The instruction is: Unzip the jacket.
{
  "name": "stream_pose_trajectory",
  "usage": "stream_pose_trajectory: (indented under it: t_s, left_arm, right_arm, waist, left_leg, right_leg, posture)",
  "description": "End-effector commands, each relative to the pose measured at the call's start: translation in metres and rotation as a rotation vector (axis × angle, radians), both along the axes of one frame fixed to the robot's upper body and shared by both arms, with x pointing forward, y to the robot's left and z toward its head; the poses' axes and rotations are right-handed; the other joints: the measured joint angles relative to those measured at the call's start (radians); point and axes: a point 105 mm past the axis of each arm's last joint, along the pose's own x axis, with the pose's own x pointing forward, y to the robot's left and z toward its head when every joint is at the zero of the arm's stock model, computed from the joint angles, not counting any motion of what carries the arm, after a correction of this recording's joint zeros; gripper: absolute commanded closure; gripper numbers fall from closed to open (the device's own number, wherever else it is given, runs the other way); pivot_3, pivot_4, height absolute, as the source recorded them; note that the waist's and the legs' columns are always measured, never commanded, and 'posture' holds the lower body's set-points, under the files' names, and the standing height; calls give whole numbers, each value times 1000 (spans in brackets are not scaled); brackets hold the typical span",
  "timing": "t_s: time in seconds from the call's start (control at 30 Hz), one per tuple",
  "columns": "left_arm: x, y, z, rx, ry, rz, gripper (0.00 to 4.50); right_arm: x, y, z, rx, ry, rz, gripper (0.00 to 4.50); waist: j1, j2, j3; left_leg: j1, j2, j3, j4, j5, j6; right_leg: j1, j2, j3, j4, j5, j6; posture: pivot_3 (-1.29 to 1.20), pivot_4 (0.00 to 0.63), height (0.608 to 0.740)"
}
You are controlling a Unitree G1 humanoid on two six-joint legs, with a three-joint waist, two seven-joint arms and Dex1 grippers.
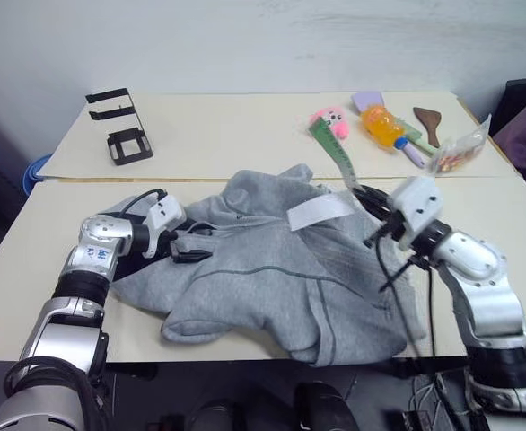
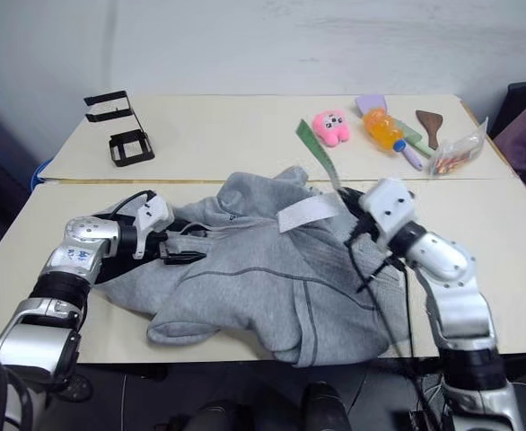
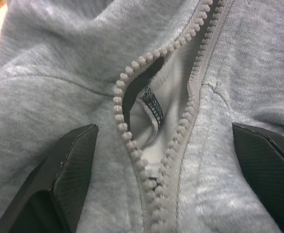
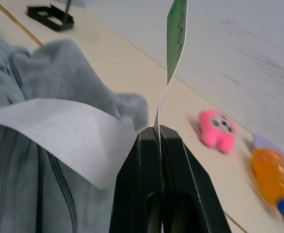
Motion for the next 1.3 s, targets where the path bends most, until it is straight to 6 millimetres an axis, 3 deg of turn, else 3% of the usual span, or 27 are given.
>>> stream_pose_trajectory:
  t_s: [0.03,0.1,0.3,0.5,0.73,0.8,0.9,1.0,1.1,1.2,1.3]
  left_arm:
    - [-46,45,-77,111,340,147,0]
    - [-49,47,-79,114,338,153,0]
    - [-57,55,-83,124,335,167,0]
    - [-61,61,-84,150,328,166,0]
    - [-66,62,-87,154,318,151,0]
    - [-69,62,-89,151,320,146,0]
    - [-73,62,-92,145,297,122,0]
    - [-74,64,-92,150,275,122,0]
    - [-73,63,-89,132,223,107,0]
    - [-68,49,-72,18,113,57,0]
    - [-67,35,-42,-133,-7,-12,0]
  right_arm:
    - [-20,-48,21,-65,-106,-163,4490]
    - [-29,-74,15,-110,-107,-243,4490]
    - [-47,-143,-4,-254,-40,-427,4490]
    - [-48,-184,10,-334,-89,-537,4490]
    - [-38,-206,30,-453,-204,-644,4490]
    - [-31,-210,29,-413,-201,-673,4490]
    - [-21,-204,23,-179,-199,-647,4490]
    - [-14,-199,5,133,-49,-591,4490]
    - [-17,-197,-2,-198,-16,-566,4490]
    - [-19,-201,-8,-124,17,-581,4490]
    - [-28,-180,-9,-12,28,-430,4113]
  waist:
    - [-3,1,-1]
    - [-6,-1,-2]
    - [-10,2,-4]
    - [-23,7,-5]
    - [-10,8,-6]
    - [-4,10,-7]
    - [-1,11,-8]
    - [0,11,-8]
    - [0,16,-9]
    - [-9,18,-8]
    - [-5,14,-6]
  left_leg:
    - [1,0,1,-1,0,0]
    - [3,-1,2,-7,0,-1]
    - [34,-3,6,-26,-4,-5]
    - [37,-1,8,-30,-5,-10]
    - [37,-2,7,-30,-5,-10]
    - [37,-2,8,-30,-6,-10]
    - [37,-2,7,-30,-6,-10]
    - [37,-1,5,-30,-5,-10]
    - [37,-1,4,-30,-5,-9]
    - [35,-1,7,-32,-6,-10]
    - [35,0,7,-31,-6,-11]
  right_leg:
    - [0,1,1,0,0,0]
    - [0,2,6,-2,0,0]
    - [15,3,17,-10,-5,-2]
    - [14,3,18,-9,-7,-6]
    - [13,2,18,-10,-8,-7]
    - [13,2,18,-10,-8,-7]
    - [13,2,18,-10,-8,-7]
    - [13,2,17,-11,-8,-7]
    - [13,2,16,-11,-8,-7]
    - [11,2,17,-11,-8,-8]
    - [7,2,17,-10,-8,-8]
  posture:
    - [0,150,740]
    - [0,150,740]
    - [0,150,740]
    - [0,150,740]
    - [0,150,740]
    - [0,150,740]
    - [0,150,740]
    - [0,150,740]
    - [0,150,740]
    - [0,150,740]
    - [0,150,740]
